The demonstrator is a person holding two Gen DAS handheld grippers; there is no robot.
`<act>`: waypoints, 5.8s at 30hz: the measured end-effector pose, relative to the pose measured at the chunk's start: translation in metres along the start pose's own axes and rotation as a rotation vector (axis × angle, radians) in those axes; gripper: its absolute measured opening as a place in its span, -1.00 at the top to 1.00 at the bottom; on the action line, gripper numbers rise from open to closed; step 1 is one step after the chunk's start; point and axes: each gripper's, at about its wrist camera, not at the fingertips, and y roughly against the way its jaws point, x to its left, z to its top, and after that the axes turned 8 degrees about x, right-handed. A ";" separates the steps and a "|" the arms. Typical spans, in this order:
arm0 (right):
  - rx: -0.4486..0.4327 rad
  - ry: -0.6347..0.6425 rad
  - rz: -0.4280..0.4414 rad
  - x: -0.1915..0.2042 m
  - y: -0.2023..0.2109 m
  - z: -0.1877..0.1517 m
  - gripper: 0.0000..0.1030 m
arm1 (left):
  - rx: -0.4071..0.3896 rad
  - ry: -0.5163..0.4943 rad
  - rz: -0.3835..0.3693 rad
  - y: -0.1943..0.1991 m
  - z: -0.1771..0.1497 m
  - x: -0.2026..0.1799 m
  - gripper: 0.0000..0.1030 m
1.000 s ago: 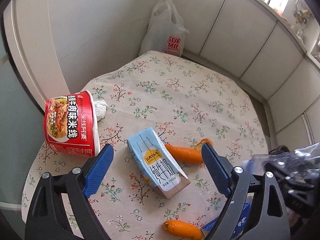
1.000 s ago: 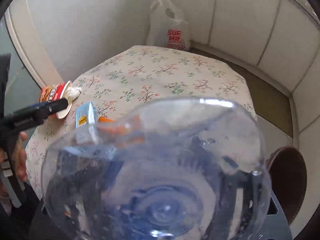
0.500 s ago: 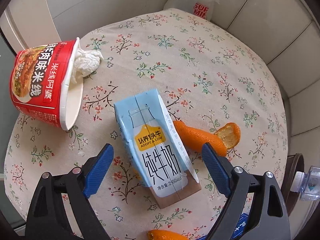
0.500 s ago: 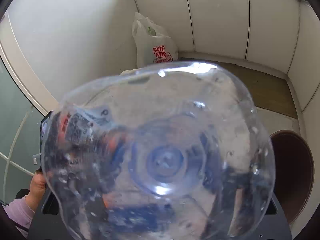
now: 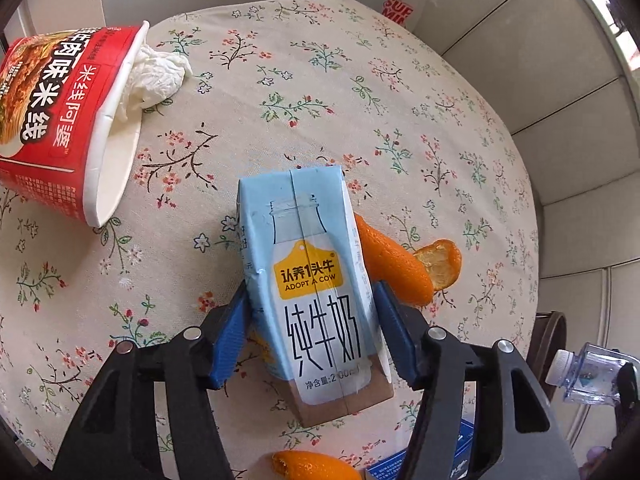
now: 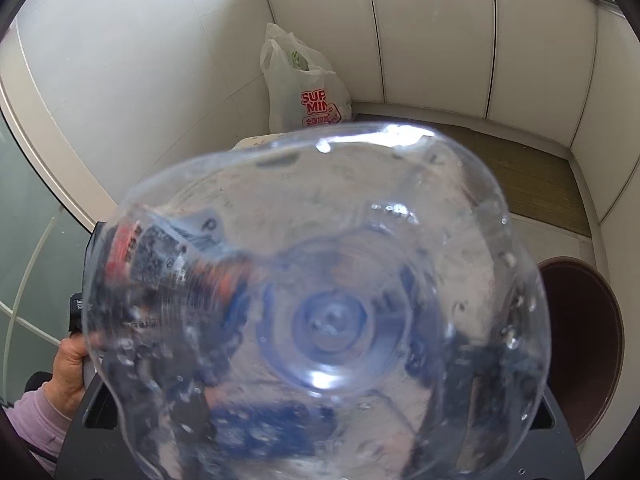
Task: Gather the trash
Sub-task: 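Grasp the blue-and-white milk carton with the left tool while the right holds the bottle, then open the right tool over the bin dropping the bottle while the left drops the carton there, then move the left tool to the red noodle cup and grasp it, then grasp the orange peel with the right tool while the left lifts the noodle cup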
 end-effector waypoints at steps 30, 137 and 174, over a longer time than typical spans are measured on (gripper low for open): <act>-0.212 -0.390 -0.349 -0.171 0.081 -0.053 -0.20 | -0.102 -0.365 -0.175 0.049 -0.066 -0.103 -0.16; 0.060 0.031 -0.355 -0.019 -0.044 -0.001 -0.86 | -0.753 -0.681 0.772 0.083 -0.061 -0.053 -0.63; 0.339 0.675 -0.108 0.171 -0.204 0.001 0.16 | -0.709 -0.199 0.178 0.183 -0.022 0.026 -0.63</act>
